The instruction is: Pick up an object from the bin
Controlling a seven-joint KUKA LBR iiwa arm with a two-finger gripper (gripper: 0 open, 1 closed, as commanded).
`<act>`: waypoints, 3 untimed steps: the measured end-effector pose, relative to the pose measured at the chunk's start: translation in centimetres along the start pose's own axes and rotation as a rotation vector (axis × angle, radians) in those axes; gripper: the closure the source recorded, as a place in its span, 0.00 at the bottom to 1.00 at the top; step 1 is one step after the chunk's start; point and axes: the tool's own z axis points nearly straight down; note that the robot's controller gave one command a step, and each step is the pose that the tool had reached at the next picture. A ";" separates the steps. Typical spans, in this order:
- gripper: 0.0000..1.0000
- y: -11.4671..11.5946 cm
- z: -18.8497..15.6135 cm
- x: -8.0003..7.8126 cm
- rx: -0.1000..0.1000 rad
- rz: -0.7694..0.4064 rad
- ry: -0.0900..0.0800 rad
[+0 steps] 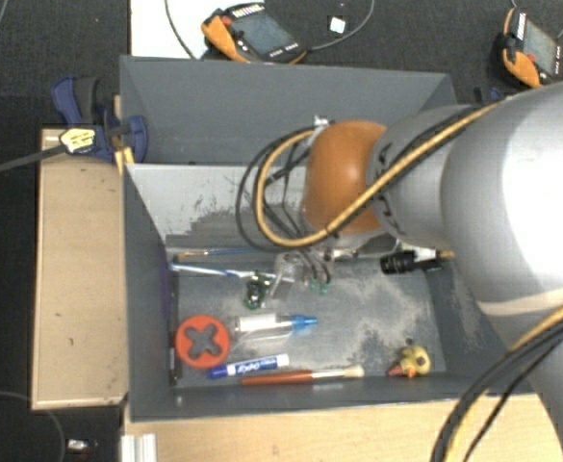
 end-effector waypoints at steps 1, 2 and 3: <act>1.00 0.0 0.0 0.0 0.000 -0.001 0.000; 1.00 1.4 -0.6 -0.4 -0.001 -0.027 -0.005; 1.00 1.9 0.1 0.0 0.001 -0.025 -0.003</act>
Offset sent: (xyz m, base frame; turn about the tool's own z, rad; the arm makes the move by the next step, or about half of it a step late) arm 0.0062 0.0132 0.0057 -0.0219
